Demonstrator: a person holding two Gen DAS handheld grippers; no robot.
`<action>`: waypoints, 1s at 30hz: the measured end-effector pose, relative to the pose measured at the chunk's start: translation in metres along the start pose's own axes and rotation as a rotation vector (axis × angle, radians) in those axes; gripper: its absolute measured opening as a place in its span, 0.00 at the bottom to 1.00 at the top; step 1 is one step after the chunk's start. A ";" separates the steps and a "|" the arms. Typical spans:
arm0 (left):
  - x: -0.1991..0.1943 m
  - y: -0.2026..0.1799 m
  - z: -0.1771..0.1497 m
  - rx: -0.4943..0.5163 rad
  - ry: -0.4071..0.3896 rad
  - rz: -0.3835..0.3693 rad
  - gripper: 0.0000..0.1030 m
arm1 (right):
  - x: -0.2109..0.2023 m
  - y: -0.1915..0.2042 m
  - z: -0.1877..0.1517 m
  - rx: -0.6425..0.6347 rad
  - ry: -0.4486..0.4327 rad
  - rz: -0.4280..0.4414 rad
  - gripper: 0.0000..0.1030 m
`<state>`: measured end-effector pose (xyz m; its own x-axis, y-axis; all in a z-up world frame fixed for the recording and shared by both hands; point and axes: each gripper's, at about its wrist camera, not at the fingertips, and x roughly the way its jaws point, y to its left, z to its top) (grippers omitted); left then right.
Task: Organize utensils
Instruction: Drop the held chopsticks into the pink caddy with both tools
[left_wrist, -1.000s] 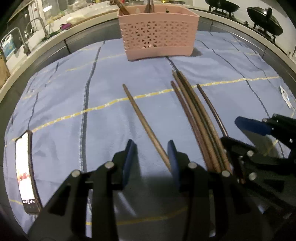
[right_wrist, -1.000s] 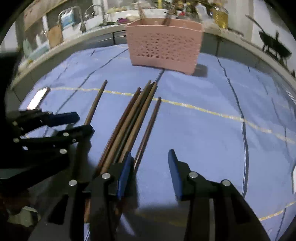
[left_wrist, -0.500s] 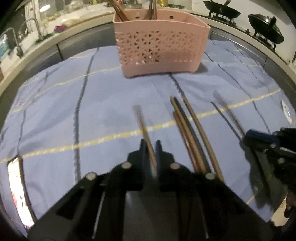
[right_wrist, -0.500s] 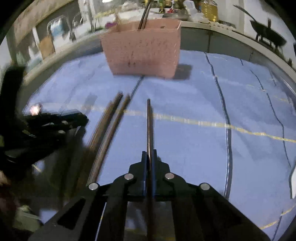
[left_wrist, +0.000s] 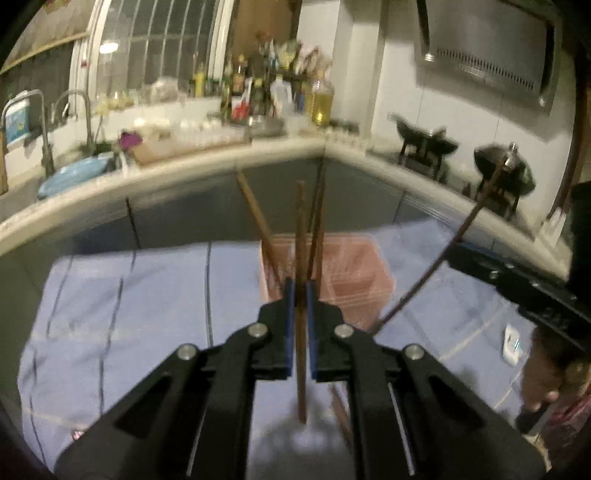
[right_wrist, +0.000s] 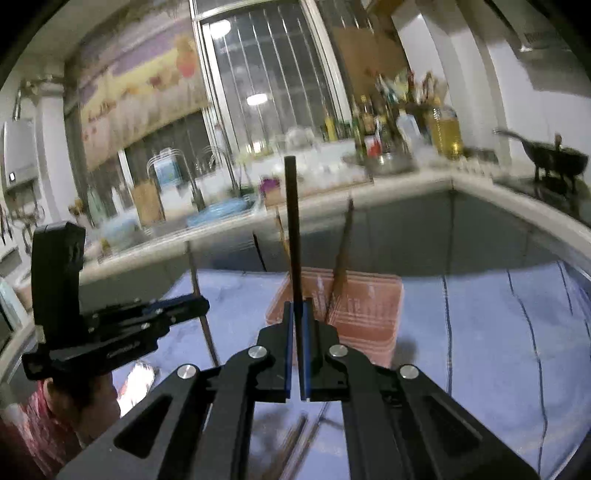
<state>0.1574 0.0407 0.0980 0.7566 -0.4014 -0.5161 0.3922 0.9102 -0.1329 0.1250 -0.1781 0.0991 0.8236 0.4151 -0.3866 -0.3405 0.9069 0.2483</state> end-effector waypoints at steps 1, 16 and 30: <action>-0.004 0.000 0.016 0.004 -0.032 -0.001 0.05 | 0.004 -0.001 0.014 0.001 -0.022 0.001 0.05; 0.103 0.008 0.063 0.003 0.095 0.034 0.07 | 0.107 -0.039 0.011 0.047 0.188 0.002 0.06; 0.012 -0.015 0.047 0.013 -0.083 0.106 0.31 | 0.024 -0.019 0.015 0.080 0.002 -0.011 0.52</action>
<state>0.1852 0.0179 0.1339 0.8345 -0.3110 -0.4549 0.3147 0.9466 -0.0699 0.1576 -0.1867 0.0985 0.8263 0.4049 -0.3914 -0.2937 0.9029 0.3140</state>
